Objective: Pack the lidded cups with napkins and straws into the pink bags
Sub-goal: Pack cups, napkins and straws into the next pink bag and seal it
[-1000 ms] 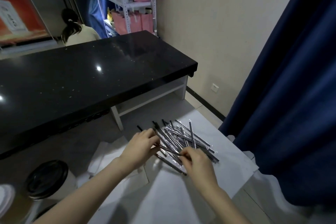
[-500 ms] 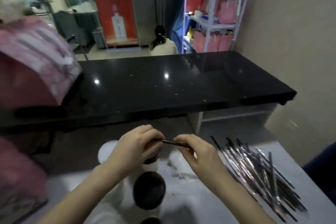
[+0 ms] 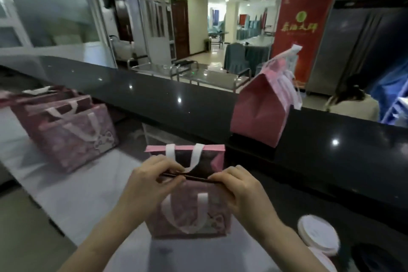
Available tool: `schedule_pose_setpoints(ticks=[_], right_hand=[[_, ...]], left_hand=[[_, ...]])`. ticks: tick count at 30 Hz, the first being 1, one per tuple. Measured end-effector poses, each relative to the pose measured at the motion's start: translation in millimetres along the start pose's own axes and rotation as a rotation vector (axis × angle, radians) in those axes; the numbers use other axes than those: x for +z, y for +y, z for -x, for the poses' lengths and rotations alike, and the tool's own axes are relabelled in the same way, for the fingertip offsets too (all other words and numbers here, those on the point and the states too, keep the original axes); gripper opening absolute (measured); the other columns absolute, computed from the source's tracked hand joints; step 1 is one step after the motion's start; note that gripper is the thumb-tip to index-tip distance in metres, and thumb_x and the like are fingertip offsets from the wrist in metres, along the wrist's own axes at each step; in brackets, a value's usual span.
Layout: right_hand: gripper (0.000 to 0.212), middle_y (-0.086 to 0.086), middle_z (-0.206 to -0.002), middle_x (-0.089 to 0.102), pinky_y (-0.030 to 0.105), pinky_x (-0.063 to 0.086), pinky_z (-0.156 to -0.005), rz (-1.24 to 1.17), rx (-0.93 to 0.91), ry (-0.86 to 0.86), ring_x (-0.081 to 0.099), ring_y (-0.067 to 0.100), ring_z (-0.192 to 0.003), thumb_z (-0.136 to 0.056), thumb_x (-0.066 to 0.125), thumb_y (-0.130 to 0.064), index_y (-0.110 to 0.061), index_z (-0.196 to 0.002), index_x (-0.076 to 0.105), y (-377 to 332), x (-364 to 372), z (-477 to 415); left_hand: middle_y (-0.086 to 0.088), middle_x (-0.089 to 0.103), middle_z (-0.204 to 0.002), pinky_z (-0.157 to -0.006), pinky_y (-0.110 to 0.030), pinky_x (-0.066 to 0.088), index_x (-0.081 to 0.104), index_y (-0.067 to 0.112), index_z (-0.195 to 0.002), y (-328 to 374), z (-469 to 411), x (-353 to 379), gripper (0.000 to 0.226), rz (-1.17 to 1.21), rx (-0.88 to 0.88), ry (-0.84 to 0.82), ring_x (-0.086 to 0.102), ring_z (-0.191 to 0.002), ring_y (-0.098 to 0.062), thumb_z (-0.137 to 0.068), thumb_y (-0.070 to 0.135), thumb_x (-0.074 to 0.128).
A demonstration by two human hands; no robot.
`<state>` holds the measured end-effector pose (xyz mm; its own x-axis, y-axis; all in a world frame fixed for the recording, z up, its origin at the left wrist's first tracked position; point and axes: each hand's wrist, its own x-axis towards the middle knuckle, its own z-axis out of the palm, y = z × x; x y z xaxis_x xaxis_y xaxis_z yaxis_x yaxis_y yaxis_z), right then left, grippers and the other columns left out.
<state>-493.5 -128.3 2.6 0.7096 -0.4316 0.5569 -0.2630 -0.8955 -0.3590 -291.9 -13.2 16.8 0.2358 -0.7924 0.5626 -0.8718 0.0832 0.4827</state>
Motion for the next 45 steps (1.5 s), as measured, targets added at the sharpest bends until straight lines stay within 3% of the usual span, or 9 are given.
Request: schedule_pose_setpoints(ticks=[4,8,12,19,23,27,36,42,45], right_hand=[[0.019,-0.017,-0.092,0.062,0.010,0.044,-0.078,-0.111,0.127,0.041,0.056,0.000,-0.086,-0.084,0.070,-0.007,-0.021,-0.098,0.073,-6.0,33.2,-37.7],[0.027,-0.016,-0.093,0.066,0.012,0.048,-0.081,-0.282,0.298,0.069,0.062,-0.001,-0.093,-0.084,0.068,-0.002,-0.027,-0.094,0.072,-8.7,55.8,-66.0],[0.027,-0.016,-0.093,0.064,0.017,0.048,-0.084,-0.212,0.321,-0.110,0.057,-0.002,-0.095,-0.086,0.066,-0.004,-0.029,-0.094,0.071,-14.9,74.4,-80.8],[0.024,-0.019,-0.090,0.060,0.022,0.048,-0.084,0.011,0.387,-0.276,0.056,0.001,-0.092,-0.087,0.062,-0.009,-0.031,-0.094,0.070,12.1,72.9,-75.8],[0.024,-0.023,-0.091,0.057,0.018,0.044,-0.081,0.120,0.372,-0.350,0.052,0.001,-0.093,-0.088,0.060,-0.015,-0.035,-0.098,0.069,26.5,72.3,-73.2],[0.033,-0.022,-0.118,0.058,0.021,0.042,-0.094,0.120,0.280,-0.442,0.051,0.001,-0.108,-0.089,0.059,-0.027,-0.037,-0.120,0.062,31.0,74.5,-77.1],[0.060,-0.016,-0.157,0.021,0.027,0.020,-0.112,0.227,0.034,-0.300,0.026,0.011,-0.136,-0.093,0.053,-0.038,-0.032,-0.149,0.030,36.0,70.3,-84.1],[0.081,-0.014,-0.161,0.001,0.040,0.002,-0.120,0.345,0.203,-0.511,0.000,0.012,-0.147,-0.086,0.036,-0.073,-0.034,-0.152,0.012,71.7,70.7,-115.3],[0.085,-0.012,-0.161,0.008,0.045,-0.003,-0.119,0.316,0.300,-0.626,0.001,0.014,-0.148,-0.081,0.034,-0.080,-0.035,-0.151,0.015,88.4,68.9,-120.1]], left_hand=[[0.021,0.065,-0.097,-0.075,-0.024,0.050,0.068,0.033,-0.098,-70.5,1.4,-35.2,0.017,0.114,-0.199,0.145,0.060,-0.094,-0.002,-0.082,0.033,0.071],[0.040,0.040,-0.126,-0.104,-0.018,0.029,0.049,0.054,-0.119,-120.5,1.4,-32.7,0.042,0.111,-0.207,-0.128,0.031,-0.128,0.014,-0.080,0.051,0.066],[0.032,0.025,-0.146,-0.119,-0.027,0.016,0.045,0.041,-0.136,-147.4,-7.2,-14.1,0.051,0.054,-0.122,-0.326,0.006,-0.141,0.010,-0.088,0.048,0.061],[0.043,0.007,-0.144,-0.113,-0.022,0.011,0.045,0.049,-0.123,-163.4,-10.7,-18.3,0.050,0.026,-0.065,-0.419,-0.010,-0.137,0.018,-0.078,0.069,0.054],[0.045,0.002,-0.141,-0.115,-0.026,0.014,0.043,0.049,-0.119,-158.4,-11.1,-20.2,0.048,0.028,-0.082,-0.445,-0.011,-0.137,0.018,-0.077,0.067,0.058],[0.043,0.002,-0.144,-0.117,-0.030,0.013,0.042,0.051,-0.117,-151.6,-7.3,-17.4,0.054,-0.004,-0.131,-0.437,-0.012,-0.137,0.017,-0.071,0.077,0.056],[0.033,0.008,-0.150,-0.115,-0.026,0.007,0.038,0.051,-0.129,-145.2,-20.2,-5.4,0.078,-0.092,-0.068,-0.385,-0.010,-0.141,0.008,-0.061,0.077,0.067],[0.015,0.031,-0.151,-0.116,-0.028,0.014,0.041,0.038,-0.137,-146.1,-51.9,8.3,0.079,-0.100,-0.116,-0.309,0.011,-0.144,-0.004,-0.068,0.056,0.076],[0.012,0.039,-0.145,-0.116,-0.034,0.024,0.040,0.035,-0.138,-146.8,-65.6,16.8,0.080,-0.111,-0.137,-0.320,0.021,-0.142,-0.010,-0.069,0.053,0.076]])
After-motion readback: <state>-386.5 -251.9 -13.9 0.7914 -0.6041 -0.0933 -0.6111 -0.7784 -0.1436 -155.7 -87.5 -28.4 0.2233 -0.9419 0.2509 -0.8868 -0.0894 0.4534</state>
